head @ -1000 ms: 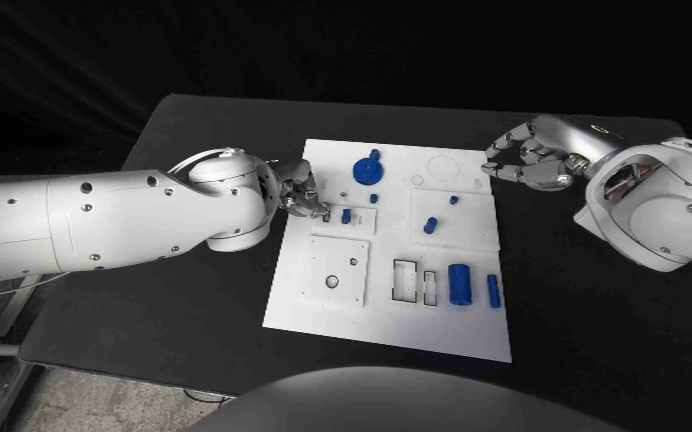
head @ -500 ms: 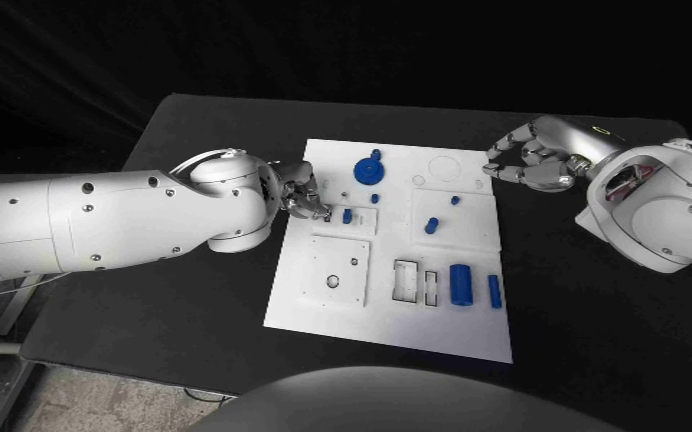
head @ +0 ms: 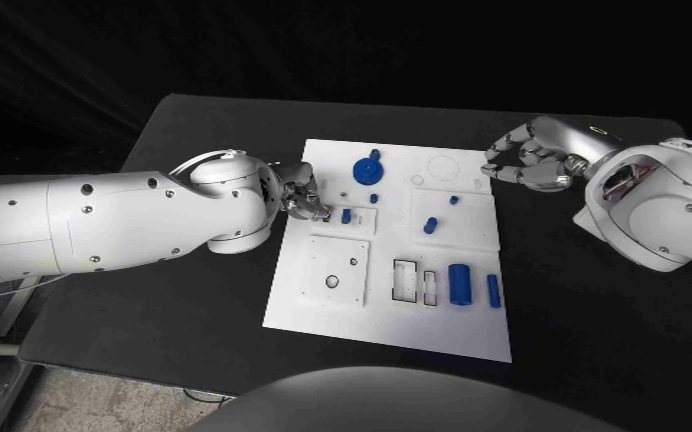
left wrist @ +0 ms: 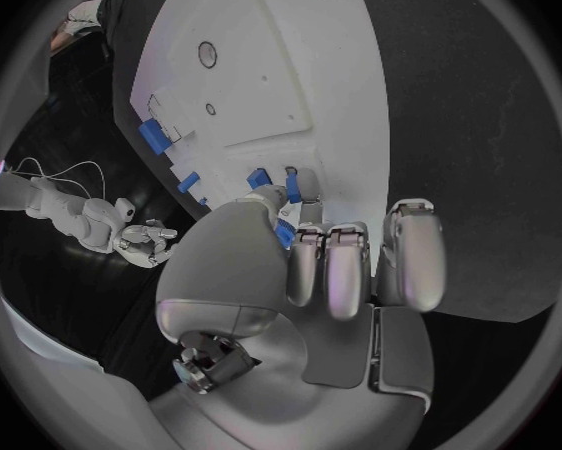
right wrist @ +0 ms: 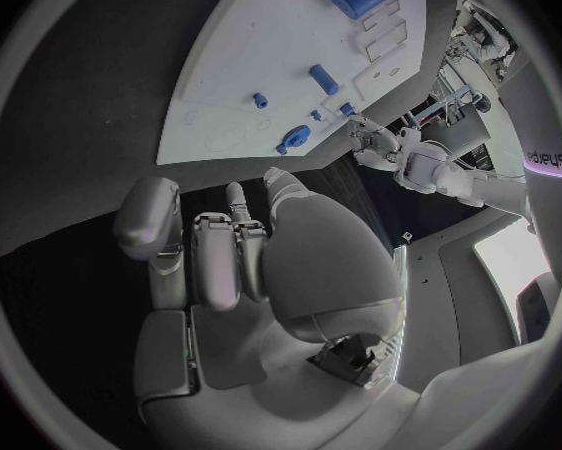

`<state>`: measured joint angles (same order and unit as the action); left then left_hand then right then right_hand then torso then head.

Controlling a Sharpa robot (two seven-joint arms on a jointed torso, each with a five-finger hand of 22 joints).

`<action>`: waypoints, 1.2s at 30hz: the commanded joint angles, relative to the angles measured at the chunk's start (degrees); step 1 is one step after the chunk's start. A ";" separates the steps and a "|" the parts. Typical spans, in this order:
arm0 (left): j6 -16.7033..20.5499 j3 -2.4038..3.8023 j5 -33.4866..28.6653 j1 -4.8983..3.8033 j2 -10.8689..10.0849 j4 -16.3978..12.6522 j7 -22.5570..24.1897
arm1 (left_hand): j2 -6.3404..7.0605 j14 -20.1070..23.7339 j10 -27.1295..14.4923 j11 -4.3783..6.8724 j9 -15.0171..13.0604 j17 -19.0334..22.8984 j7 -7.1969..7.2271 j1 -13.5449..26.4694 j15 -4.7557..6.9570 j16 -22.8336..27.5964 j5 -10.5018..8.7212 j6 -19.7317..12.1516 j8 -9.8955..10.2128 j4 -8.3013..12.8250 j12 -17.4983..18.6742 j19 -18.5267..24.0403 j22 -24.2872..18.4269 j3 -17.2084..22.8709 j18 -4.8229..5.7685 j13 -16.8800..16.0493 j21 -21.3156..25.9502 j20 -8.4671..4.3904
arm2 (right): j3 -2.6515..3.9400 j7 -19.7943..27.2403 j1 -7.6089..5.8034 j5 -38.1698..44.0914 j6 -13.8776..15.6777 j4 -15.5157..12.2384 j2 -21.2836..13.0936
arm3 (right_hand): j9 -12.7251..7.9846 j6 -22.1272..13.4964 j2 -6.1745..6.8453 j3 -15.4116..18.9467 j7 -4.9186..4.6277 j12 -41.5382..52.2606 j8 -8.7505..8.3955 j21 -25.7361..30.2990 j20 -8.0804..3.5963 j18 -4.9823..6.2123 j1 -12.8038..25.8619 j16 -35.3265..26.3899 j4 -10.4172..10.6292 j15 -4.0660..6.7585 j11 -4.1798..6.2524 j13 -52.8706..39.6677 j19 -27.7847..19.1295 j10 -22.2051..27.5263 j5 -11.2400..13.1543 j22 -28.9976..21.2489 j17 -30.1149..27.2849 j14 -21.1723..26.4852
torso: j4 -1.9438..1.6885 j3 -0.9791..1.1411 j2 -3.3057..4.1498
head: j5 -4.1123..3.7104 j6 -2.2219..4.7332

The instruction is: Assemble the parts on the task board

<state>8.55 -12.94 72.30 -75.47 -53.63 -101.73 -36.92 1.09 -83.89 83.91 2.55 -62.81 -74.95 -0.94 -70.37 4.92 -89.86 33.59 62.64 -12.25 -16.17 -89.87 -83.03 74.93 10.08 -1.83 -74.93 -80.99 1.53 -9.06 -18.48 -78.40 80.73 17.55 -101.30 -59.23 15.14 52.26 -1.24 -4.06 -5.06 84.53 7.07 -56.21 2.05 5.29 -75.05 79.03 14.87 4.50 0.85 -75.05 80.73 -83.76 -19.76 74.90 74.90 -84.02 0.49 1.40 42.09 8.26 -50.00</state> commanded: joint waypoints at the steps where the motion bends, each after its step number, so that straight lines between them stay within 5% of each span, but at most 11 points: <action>1: -1.29 -0.09 0.07 0.15 0.12 -0.13 0.20 | -0.08 -6.11 6.09 0.01 -0.02 -15.05 -0.09 0.49 -0.06 -0.14 -0.22 -0.15 0.14 -0.14 -0.13 0.33 9.61 0.36 -0.82 -15.07 0.22 0.07 | 0.02 -0.46 0.04 -0.03 -0.59 0.07 0.01 | -0.05 0.24 0.02 -0.43 0.02 -0.34 -0.23 0.38 0.02 0.89 -0.65 -0.39 -0.01 -0.22 -0.24 -9.64 -0.37 -1.99 -0.32 6.34 1.06 -3.18 | 0.01 0.00 0.00 | -0.05 0.00; 36: -1.47 -0.10 -0.62 0.16 0.00 -0.27 0.88 | -0.05 -6.11 6.09 0.02 0.01 -15.05 -0.04 0.24 -0.08 -0.14 -0.31 0.01 0.11 0.16 -0.13 0.26 9.71 1.28 -0.80 -15.07 0.17 0.12 | 0.02 -0.60 0.11 -0.29 -0.52 0.01 -0.22 | -0.10 0.21 0.00 -0.55 0.02 -0.30 -0.27 0.43 0.02 0.89 -0.70 -0.39 -0.01 -0.22 -0.24 -9.68 -0.36 -2.02 -0.67 6.35 1.06 -3.17 | 0.00 0.00 0.00 | -0.39 0.00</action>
<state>7.67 -13.01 71.79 -75.41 -53.62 -101.86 -36.72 1.16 -83.89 83.91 2.55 -62.75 -74.93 -0.94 -70.30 4.93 -89.86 33.15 62.64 -12.15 -16.02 -89.87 -83.03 74.91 11.02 -1.82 -74.93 -80.99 1.53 -9.06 -18.64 -78.32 80.41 17.30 -101.31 -59.40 15.11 52.26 -1.23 -4.39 -5.06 84.35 7.07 -56.01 2.05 5.28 -75.05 78.81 14.86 4.50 0.76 -75.06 80.74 -83.67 -20.10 74.93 74.93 -84.02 0.49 1.40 42.11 7.77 -50.00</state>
